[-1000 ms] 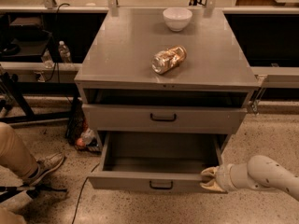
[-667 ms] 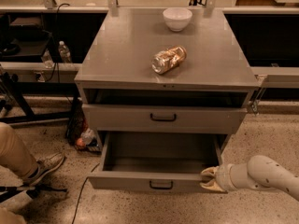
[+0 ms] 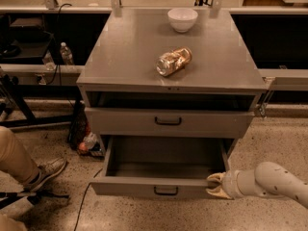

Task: Open middle drawer

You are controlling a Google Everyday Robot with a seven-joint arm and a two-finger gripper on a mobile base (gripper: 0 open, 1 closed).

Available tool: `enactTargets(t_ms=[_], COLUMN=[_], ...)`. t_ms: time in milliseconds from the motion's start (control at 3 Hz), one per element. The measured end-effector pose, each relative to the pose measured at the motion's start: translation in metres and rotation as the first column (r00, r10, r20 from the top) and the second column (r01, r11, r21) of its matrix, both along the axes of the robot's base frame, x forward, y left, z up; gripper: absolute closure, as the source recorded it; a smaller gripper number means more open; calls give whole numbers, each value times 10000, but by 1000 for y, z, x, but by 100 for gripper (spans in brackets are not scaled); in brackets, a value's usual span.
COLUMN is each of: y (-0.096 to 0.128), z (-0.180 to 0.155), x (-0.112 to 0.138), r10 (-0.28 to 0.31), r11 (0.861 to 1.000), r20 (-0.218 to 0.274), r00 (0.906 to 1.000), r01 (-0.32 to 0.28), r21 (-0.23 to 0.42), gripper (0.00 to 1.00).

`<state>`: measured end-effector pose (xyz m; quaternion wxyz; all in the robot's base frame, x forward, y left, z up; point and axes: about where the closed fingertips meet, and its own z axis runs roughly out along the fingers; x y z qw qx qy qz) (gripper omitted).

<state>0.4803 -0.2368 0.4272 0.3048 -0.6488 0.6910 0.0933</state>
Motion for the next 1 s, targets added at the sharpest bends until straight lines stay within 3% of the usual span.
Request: enactTargets(t_ms=[1000], y=[-2], z=[-2], x=[-11], r10=[-136], r11=[9999], r20=[20], r00=[9999], r01=[136], r21=[31], gripper=[100])
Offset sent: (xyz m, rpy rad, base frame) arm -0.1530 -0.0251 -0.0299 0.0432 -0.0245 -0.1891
